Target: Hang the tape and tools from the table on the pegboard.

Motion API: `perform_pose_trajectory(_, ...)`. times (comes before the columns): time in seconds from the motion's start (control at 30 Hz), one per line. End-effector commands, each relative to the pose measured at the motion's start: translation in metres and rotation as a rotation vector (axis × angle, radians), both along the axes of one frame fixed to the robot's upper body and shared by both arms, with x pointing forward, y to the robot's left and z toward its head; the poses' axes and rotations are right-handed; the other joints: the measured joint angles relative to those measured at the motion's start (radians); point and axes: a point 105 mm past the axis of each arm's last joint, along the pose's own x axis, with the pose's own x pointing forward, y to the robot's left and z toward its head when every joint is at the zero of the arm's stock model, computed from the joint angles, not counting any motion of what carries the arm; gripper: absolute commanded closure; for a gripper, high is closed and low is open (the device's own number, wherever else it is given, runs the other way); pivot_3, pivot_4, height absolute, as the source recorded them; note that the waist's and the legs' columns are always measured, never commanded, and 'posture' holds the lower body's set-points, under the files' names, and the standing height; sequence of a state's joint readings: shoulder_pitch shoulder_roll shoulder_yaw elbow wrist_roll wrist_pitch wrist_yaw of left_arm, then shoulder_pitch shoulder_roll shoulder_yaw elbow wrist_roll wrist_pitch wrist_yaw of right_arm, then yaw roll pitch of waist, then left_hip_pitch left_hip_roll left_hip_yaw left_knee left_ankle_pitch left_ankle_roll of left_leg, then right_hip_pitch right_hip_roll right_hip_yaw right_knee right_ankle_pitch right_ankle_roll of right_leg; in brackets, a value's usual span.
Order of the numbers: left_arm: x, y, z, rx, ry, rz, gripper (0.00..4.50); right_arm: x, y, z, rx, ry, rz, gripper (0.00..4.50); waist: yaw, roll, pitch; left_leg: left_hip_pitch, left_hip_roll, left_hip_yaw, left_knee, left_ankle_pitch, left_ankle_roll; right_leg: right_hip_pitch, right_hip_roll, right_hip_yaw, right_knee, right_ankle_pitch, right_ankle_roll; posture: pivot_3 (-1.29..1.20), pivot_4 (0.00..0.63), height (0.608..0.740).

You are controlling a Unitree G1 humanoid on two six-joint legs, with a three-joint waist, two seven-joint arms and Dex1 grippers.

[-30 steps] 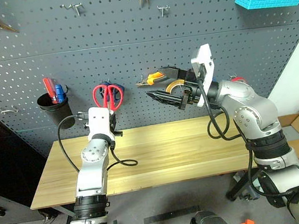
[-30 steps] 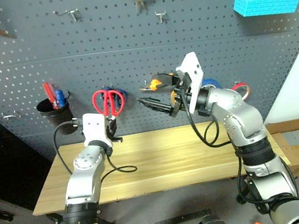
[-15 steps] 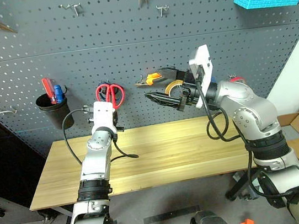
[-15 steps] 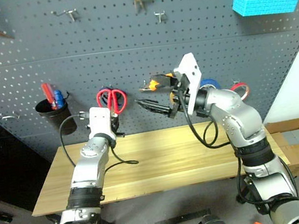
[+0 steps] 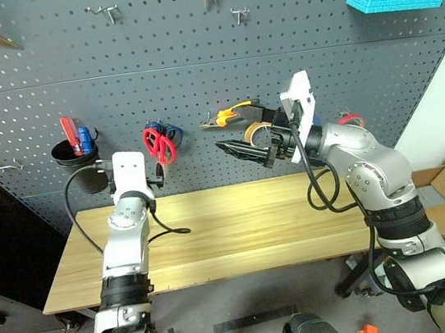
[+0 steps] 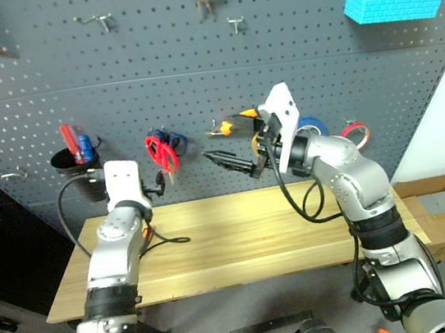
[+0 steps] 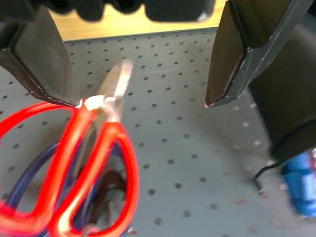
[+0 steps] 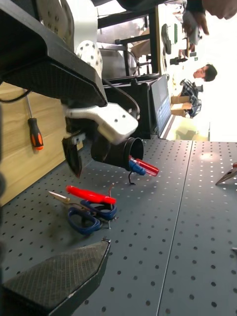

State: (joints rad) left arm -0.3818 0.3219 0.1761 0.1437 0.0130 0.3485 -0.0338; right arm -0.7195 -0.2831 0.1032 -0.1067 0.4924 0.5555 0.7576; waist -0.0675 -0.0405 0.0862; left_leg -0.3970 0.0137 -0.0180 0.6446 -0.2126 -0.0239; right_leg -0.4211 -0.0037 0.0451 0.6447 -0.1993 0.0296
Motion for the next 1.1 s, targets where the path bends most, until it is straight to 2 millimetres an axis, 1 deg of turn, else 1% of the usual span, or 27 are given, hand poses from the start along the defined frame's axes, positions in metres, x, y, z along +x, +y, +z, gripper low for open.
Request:
perform_pose_trajectory(0.03, -0.03, 0.032, -0.003, -0.012, 0.035, 0.084, 0.15, -0.013, 0.005, -0.002, -0.008, 0.015, 0.066, 0.0, -0.002, 0.001, 0.001, 0.0, 0.0, 0.0, 0.0, 0.0, 0.0, 0.0, 0.0, 0.0, 0.0, 0.0, 0.0, 0.01, 0.068, 0.74)
perform_pose_trajectory(0.1, -0.046, 0.053, -0.028, -0.041, 0.19, 0.163, 0.15, -0.022, 0.011, -0.019, -0.059, 0.073, 0.117, 0.0, 0.0, 0.001, 0.002, 0.001, 0.001, -0.001, -0.001, 0.0, 0.0, 0.0, 0.0, -0.001, 0.001, -0.002, -0.003, 0.02, 0.085, 0.74)
perform_pose_trajectory(0.13, -0.05, 0.057, -0.034, -0.053, 0.239, 0.179, 0.15, -0.026, 0.012, -0.024, -0.077, 0.086, 0.127, 0.0, 0.004, 0.001, 0.005, 0.001, 0.001, -0.002, -0.001, 0.0, 0.0, 0.0, 0.0, -0.002, 0.001, -0.004, -0.007, 0.03, 0.095, 0.74)
perform_pose_trajectory(0.2, -0.051, 0.054, -0.039, -0.069, 0.305, 0.143, 0.15, -0.027, 0.014, -0.035, -0.098, 0.119, 0.118, 0.0, 0.013, 0.001, 0.023, 0.002, 0.001, -0.005, -0.001, 0.0, 0.0, 0.001, 0.001, -0.004, 0.003, -0.006, -0.01, 0.03, 0.147, 0.74)
perform_pose_trajectory(0.27, -0.048, 0.052, -0.039, -0.092, 0.346, 0.117, 0.15, -0.026, 0.016, -0.043, -0.104, 0.154, 0.102, 0.0, 0.028, 0.004, 0.049, 0.004, 0.001, -0.007, 0.0, 0.0, 0.0, 0.002, 0.001, -0.005, 0.003, -0.007, -0.011, 0.04, 0.173, 0.74)
perform_pose_trajectory(0.33, -0.044, 0.053, -0.036, -0.112, 0.379, 0.1, 0.15, -0.026, 0.017, -0.047, -0.108, 0.178, 0.089, 0.0, 0.041, 0.005, 0.078, 0.003, 0.001, -0.007, 0.0, 0.0, 0.0, 0.001, 0.0, -0.004, 0.001, -0.007, -0.011, 0.04, 0.217, 0.74)
perform_pose_trajectory(0.4, -0.042, 0.055, -0.031, -0.122, 0.403, 0.089, 0.15, -0.028, 0.018, -0.048, -0.11, 0.192, 0.088, 0.0, 0.043, 0.004, 0.103, 0.0, 0.001, -0.008, 0.0, 0.0, 0.0, 0.0, 0.0, -0.005, 0.001, -0.007, -0.011, 0.04, 0.24, 0.74)
perform_pose_trajectory(0.43, -0.042, 0.056, -0.028, -0.125, 0.412, 0.089, 0.15, -0.03, 0.018, -0.047, -0.111, 0.195, 0.09, 0.0, 0.043, 0.005, 0.112, -0.002, 0.004, -0.008, 0.0, 0.0, 0.0, -0.001, -0.001, -0.004, 0.0, -0.007, -0.011, 0.04, 0.261, 0.74)
perform_pose_trajectory(0.5, -0.033, 0.059, -0.02, -0.139, 0.442, 0.052, 0.15, -0.037, 0.02, -0.05, -0.109, 0.223, 0.104, 0.0, 0.042, 0.005, 0.141, -0.002, 0.007, -0.008, 0.002, 0.0, 0.001, -0.001, -0.002, -0.004, 0.001, -0.007, -0.011, 0.04, 0.3, 0.74)
perform_pose_trajectory(0.57, -0.027, 0.06, -0.017, -0.151, 0.503, 0.002, 0.15, -0.044, 0.021, -0.053, -0.112, 0.245, 0.112, 0.0, 0.042, 0.005, 0.16, -0.004, 0.01, -0.007, 0.002, 0.001, 0.001, -0.002, -0.002, -0.005, 0.001, -0.007, -0.011, 0.03, 0.322, 0.74)
perform_pose_trajectory(0.6, -0.026, 0.06, -0.016, -0.148, 0.52, -0.01, 0.15, -0.046, 0.021, -0.053, -0.113, 0.249, 0.112, 0.0, 0.041, 0.005, 0.17, -0.004, 0.01, -0.007, 0.002, 0.001, 0.002, -0.002, -0.001, -0.005, 0.001, -0.007, -0.011, 0.03, 0.322, 0.74)
perform_pose_trajectory(0.63, -0.024, 0.063, -0.015, -0.152, 0.536, -0.011, 0.15, -0.048, 0.021, -0.053, -0.115, 0.256, 0.113, 0.0, 0.04, 0.006, 0.176, -0.004, 0.01, -0.006, 0.002, 0.001, 0.002, -0.003, -0.001, -0.005, 0.003, -0.006, -0.01, 0.03, 0.341, 0.74)
perform_pose_trajectory(0.67, -0.021, 0.066, -0.013, -0.152, 0.549, -0.015, 0.15, -0.05, 0.02, -0.053, -0.117, 0.262, 0.111, 0.0, 0.04, 0.006, 0.183, -0.005, 0.011, -0.005, 0.001, 0.001, 0.002, -0.004, -0.001, -0.005, 0.003, -0.006, -0.01, 0.03, 0.345, 0.74)
perform_pose_trajectory(0.73, -0.016, 0.069, -0.012, -0.153, 0.582, -0.026, 0.15, -0.054, 0.019, -0.054, -0.118, 0.277, 0.107, 0.0, 0.039, 0.005, 0.193, -0.007, 0.012, -0.005, -0.002, 0.0, 0.001, -0.007, -0.001, -0.006, 0.003, -0.008, -0.006, 0.02, 0.353, 0.74)
perform_pose_trajectory(0.77, -0.014, 0.069, -0.013, -0.163, 0.604, -0.037, 0.15, -0.055, 0.019, -0.054, -0.118, 0.283, 0.104, 0.0, 0.039, 0.004, 0.195, -0.013, 0.012, -0.005, -0.002, -0.001, -0.001, -0.013, 0.0, -0.008, 0.004, -0.01, -0.005, 0.02, 0.356, 0.74)
perform_pose_trajectory(0.8, -0.013, 0.068, -0.014, -0.167, 0.623, -0.048, 0.15, -0.056, 0.018, -0.054, -0.119, 0.286, 0.101, 0.0, 0.039, 0.003, 0.197, -0.022, 0.013, -0.006, -0.001, -0.002, -0.002, -0.023, 0.0, -0.008, 0.006, -0.009, -0.007, 0.02, 0.361, 0.74)
perform_pose_trajectory(0.9, -0.007, 0.069, -0.018, -0.178, 0.665, -0.05, 0.15, -0.058, 0.017, -0.055, -0.118, 0.299, 0.087, 0.0, 0.039, 0.002, 0.206, -0.036, 0.013, -0.006, 0.001, -0.004, -0.003, -0.037, -0.001, -0.008, 0.018, -0.01, -0.008, 0.02, 0.369, 0.74)
perform_pose_trajectory(1.0, -0.005, 0.073, -0.025, -0.196, 0.706, -0.034, 0.15, -0.059, 0.016, -0.056, -0.116, 0.308, 0.076, 0.0, 0.036, -0.001, 0.222, -0.036, 0.013, -0.007, 0.001, -0.005, -0.003, -0.038, -0.005, -0.009, 0.013, -0.011, -0.009, 0.01, 0.374, 0.74)
perform_pose_trajectory(1.1, -0.008, 0.075, -0.031, -0.205, 0.762, -0.046, 0.15, -0.059, 0.015, -0.056, -0.113, 0.314, 0.068, 0.0, 0.035, -0.001, 0.233, -0.036, 0.012, -0.006, 0.002, -0.005, -0.003, -0.038, -0.002, -0.009, 0.014, -0.012, -0.006, 0.01, 0.376, 0.74)
